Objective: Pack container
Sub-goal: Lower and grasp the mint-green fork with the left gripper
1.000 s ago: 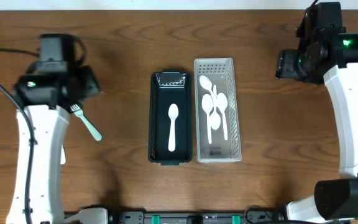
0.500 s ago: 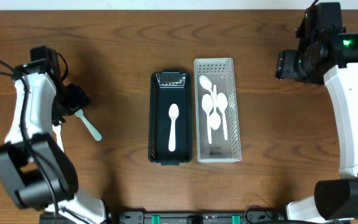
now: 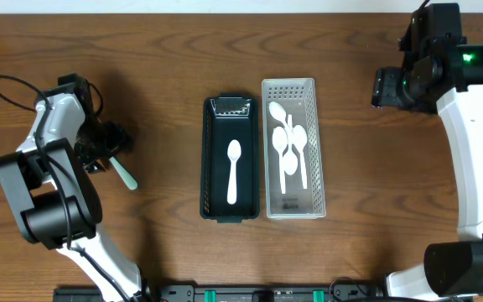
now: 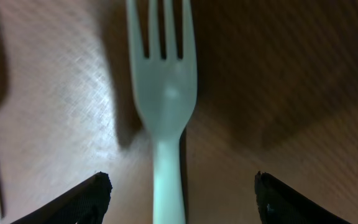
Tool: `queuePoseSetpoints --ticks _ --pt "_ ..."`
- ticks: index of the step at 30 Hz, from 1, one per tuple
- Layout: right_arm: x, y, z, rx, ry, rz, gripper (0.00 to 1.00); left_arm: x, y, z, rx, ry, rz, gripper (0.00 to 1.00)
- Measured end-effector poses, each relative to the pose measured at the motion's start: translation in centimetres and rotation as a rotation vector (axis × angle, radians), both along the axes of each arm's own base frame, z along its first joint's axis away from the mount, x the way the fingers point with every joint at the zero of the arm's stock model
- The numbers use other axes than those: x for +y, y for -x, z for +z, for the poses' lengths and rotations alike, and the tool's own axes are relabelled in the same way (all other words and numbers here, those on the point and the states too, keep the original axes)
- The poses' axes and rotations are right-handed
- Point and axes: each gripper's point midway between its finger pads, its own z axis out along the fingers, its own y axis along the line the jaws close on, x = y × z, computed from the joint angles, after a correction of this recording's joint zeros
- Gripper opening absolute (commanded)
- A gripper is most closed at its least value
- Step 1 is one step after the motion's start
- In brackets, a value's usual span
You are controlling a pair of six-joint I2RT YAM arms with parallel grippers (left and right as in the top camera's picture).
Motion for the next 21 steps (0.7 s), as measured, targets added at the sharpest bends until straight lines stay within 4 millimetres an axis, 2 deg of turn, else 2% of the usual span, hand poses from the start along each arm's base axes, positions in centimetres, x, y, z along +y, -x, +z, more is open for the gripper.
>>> queuePoseSetpoints --ticks 14,19,21 --pt "0.0 0.0 0.0 -0.002 0.000 0.000 0.73 -0.4 -0.2 -1.4 0.012 0.033 0.006 0.75" --pt "0.0 0.0 0.0 -0.002 0.000 0.000 0.73 -0.5 -0.2 -1.4 0.013 0.034 0.010 0.62" --pt "0.0 0.0 0.0 -0.002 0.000 0.000 0.73 -0.5 -0.1 -1.4 0.017 0.035 0.011 0.51"
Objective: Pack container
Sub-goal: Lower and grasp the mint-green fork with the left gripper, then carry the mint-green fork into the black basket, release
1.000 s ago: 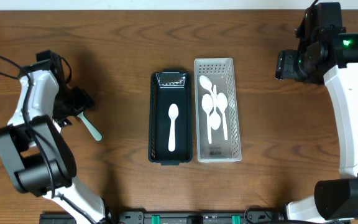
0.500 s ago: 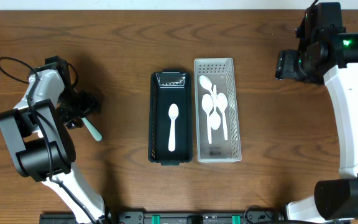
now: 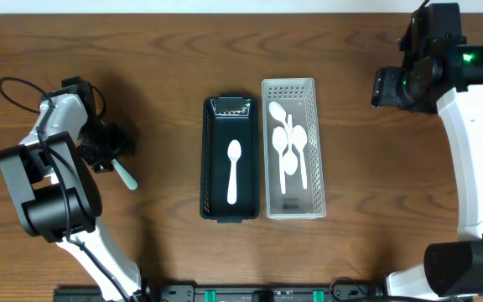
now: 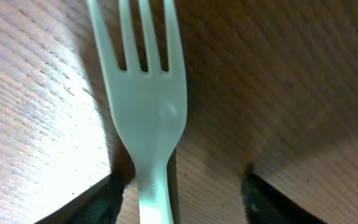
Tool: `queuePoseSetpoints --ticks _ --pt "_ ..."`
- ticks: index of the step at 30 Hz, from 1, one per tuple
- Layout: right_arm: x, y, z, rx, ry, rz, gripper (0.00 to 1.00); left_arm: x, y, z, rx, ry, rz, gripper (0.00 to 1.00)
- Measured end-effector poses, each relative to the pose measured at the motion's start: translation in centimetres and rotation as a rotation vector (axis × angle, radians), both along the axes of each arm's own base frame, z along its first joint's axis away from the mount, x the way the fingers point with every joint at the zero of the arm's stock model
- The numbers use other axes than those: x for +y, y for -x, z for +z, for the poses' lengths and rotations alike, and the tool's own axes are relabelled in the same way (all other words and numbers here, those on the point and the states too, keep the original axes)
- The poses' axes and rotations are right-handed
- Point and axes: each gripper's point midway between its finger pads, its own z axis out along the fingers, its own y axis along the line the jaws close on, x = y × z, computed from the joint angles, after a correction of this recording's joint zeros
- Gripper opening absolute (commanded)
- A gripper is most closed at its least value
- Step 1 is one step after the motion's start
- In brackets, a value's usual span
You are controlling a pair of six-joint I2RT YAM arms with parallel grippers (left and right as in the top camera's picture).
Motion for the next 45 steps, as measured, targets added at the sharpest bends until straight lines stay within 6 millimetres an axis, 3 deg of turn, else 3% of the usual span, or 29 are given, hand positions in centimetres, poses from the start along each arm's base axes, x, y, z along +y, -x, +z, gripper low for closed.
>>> queuePoseSetpoints --ticks 7,24,25,37,41,45 --pt "0.0 0.0 0.0 0.000 0.000 0.000 0.73 -0.2 0.3 0.0 0.013 0.008 0.001 0.27" --pt "0.0 0.0 0.0 0.000 0.000 0.000 0.73 -0.2 0.6 0.0 0.025 0.012 -0.002 0.19" --pt "0.0 0.0 0.0 0.000 0.000 0.000 0.74 -0.2 0.6 0.0 0.026 0.011 -0.002 0.15" --pt "0.0 0.0 0.0 0.000 0.000 0.000 0.73 -0.1 1.0 0.2 0.043 -0.015 -0.018 0.11" --pt "0.0 0.0 0.0 0.000 0.000 0.001 0.74 -1.2 0.7 2.6 0.006 -0.042 -0.062 0.08" --pt "0.0 0.0 0.0 0.000 0.000 0.001 0.73 -5.1 -1.2 8.3 -0.161 -0.082 -0.181 0.08"
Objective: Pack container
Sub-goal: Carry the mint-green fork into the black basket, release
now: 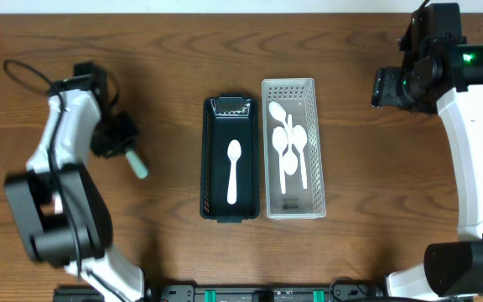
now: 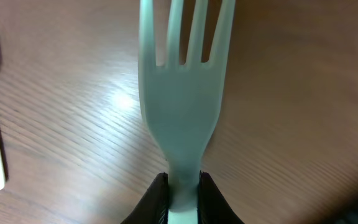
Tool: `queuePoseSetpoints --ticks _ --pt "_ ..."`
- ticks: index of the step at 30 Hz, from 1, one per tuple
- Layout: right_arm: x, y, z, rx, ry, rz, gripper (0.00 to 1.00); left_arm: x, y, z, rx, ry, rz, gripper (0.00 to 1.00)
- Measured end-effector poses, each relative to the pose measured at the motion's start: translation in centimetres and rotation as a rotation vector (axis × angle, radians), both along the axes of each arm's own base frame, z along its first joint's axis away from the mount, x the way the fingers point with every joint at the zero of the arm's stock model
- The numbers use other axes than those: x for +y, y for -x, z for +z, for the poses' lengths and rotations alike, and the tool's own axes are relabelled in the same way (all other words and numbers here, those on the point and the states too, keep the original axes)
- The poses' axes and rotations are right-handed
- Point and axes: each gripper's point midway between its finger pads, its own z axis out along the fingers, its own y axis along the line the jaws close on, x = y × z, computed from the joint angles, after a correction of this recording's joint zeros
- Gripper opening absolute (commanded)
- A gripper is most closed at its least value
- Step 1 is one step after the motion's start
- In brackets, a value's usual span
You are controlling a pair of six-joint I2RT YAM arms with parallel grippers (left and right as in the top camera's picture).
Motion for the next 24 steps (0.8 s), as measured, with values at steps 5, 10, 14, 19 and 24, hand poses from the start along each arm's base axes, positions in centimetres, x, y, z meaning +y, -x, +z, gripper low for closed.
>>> queuePoseSetpoints --ticks 5,10,14,19,24 --pt "0.0 0.0 0.0 0.000 0.000 0.001 0.74 -9.4 -0.9 8.6 -0.291 0.002 -0.265 0.08" --pt "0.0 0.0 0.0 0.000 0.000 0.001 0.73 -17.6 0.7 10.9 -0.386 0.051 -0.494 0.09" --pt "0.0 0.1 0.0 0.003 0.001 0.001 0.73 -21.1 1.6 9.0 -0.341 0.054 -0.591 0.09" --pt "0.0 0.3 -0.1 0.014 0.001 0.001 0.74 -22.0 1.8 4.1 -0.205 0.015 -0.625 0.08" --pt "0.0 0.4 -0.1 0.016 0.001 0.001 0.74 -21.8 2.2 -0.7 -0.070 -0.015 -0.630 0.21"
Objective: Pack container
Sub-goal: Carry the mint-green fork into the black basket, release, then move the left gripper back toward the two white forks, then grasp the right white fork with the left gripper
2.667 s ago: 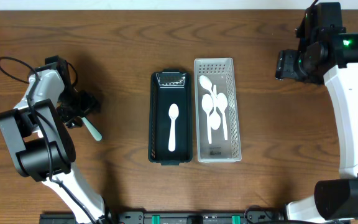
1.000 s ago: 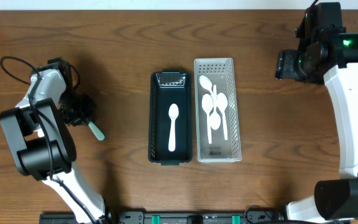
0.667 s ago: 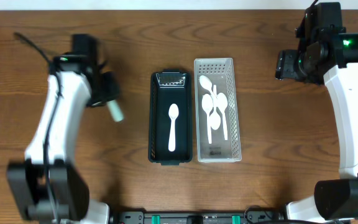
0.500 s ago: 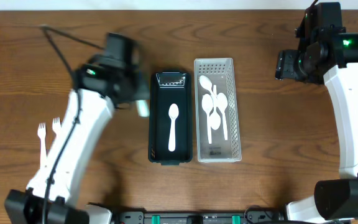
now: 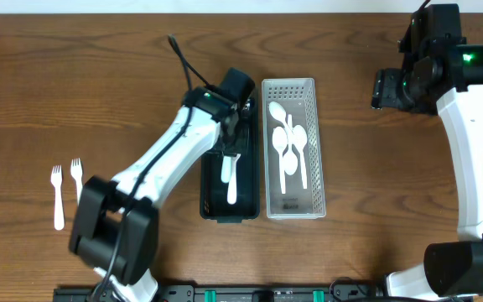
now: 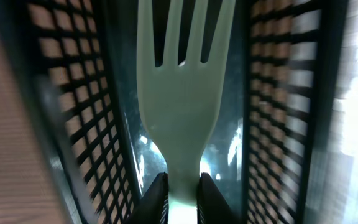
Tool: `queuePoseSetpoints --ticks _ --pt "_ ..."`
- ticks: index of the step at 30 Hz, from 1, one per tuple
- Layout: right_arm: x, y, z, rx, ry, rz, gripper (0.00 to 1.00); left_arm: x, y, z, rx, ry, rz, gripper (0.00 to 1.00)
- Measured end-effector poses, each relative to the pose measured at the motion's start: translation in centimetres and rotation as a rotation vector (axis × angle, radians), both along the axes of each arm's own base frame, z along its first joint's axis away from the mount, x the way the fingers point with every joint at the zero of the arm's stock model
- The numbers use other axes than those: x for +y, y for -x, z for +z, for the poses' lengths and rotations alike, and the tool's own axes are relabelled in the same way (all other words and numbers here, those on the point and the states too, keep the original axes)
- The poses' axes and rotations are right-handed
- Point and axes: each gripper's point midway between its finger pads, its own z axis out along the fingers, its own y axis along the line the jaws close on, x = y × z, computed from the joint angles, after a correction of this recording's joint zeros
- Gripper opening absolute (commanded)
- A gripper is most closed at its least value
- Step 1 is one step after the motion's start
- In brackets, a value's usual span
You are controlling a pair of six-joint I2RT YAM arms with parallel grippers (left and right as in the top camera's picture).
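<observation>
My left gripper (image 6: 182,186) is shut on the handle of a pale green plastic fork (image 6: 179,93), tines pointing away. It hangs over the inside of the black mesh container (image 6: 73,112). In the overhead view the left gripper (image 5: 233,138) sits above the far half of the black container (image 5: 209,197). A white spoon's handle (image 5: 232,191) shows on the container's floor below it. My right gripper (image 5: 388,88) stays at the table's far right; its jaws cannot be made out.
A white perforated basket (image 5: 315,168) with several white spoons stands right beside the black container. Two white forks (image 5: 58,197) (image 5: 77,179) lie on the wooden table at the left. The left arm stretches diagonally from the front left towards the containers.
My left gripper, still shut on the fork, was over the table's left side and is now over the black container. The two white forks at the left have come into view.
My left gripper stood open around the fork lying on the table at the left. Its jaws were then closer to the handle, then shut on it with the fork off the wood. Now the fork hangs over the black container. The right arm stayed still.
</observation>
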Motion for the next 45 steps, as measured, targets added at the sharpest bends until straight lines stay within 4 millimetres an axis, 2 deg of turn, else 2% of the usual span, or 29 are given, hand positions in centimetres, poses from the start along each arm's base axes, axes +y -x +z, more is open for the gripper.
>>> queuePoseSetpoints --ticks 1,2,8,10,13,16,18,21,22,25,27,29,32,35,40,45 --pt "0.0 0.0 0.0 0.000 0.000 0.000 0.74 0.1 0.1 -0.4 0.012 -0.007 -0.004 0.36" --pt "0.0 0.0 0.0 0.000 0.000 0.000 0.74 0.1 0.2 -0.7 0.019 -0.012 -0.006 0.43" --pt "0.0 0.0 0.0 0.000 0.000 0.000 0.74 0.5 0.6 -0.5 0.028 -0.028 -0.021 0.50" --pt "0.0 0.0 0.0 0.000 0.000 0.000 0.74 0.9 0.8 0.3 0.021 -0.041 -0.030 0.50" --pt "0.0 0.0 0.0 0.000 0.000 0.000 0.74 1.7 0.8 3.5 -0.042 -0.052 -0.039 0.54" --pt "0.0 0.0 0.0 0.000 0.000 0.000 0.74 3.3 0.3 9.3 -0.189 -0.047 -0.019 0.64" --pt "0.0 0.0 0.0 0.000 0.000 0.000 0.74 5.5 0.3 13.6 -0.304 -0.037 0.029 0.68" --pt "0.0 0.0 0.0 0.001 0.000 0.000 0.74 11.2 1.2 18.7 -0.435 -0.051 0.164 0.71" --pt "0.0 0.0 0.0 0.001 0.000 0.000 0.74 13.6 1.6 19.8 -0.463 -0.067 0.222 0.72" --pt "0.0 0.0 0.0 0.001 0.000 0.000 0.73 19.9 2.9 21.3 -0.497 -0.136 0.388 0.75" --pt "0.0 0.0 0.0 0.000 0.000 0.000 0.73 23.4 3.4 21.0 -0.486 -0.174 0.481 0.75" --pt "0.0 0.0 0.0 0.001 0.000 0.000 0.73 26.2 3.5 19.8 -0.449 -0.193 0.554 0.76" --pt "0.0 0.0 0.0 0.002 -0.001 0.000 0.74 29.4 2.8 16.6 -0.376 -0.172 0.624 0.77" --pt "0.0 0.3 -0.1 0.011 0.000 0.000 0.74 31.7 2.0 12.6 -0.267 -0.140 0.649 0.78" --pt "0.0 0.5 -0.2 0.024 0.000 0.000 0.73 34.0 0.8 6.5 -0.114 -0.098 0.645 0.78" --pt "0.0 0.7 -0.3 0.031 0.001 0.000 0.74 34.4 0.2 1.3 0.011 -0.060 0.603 0.78"
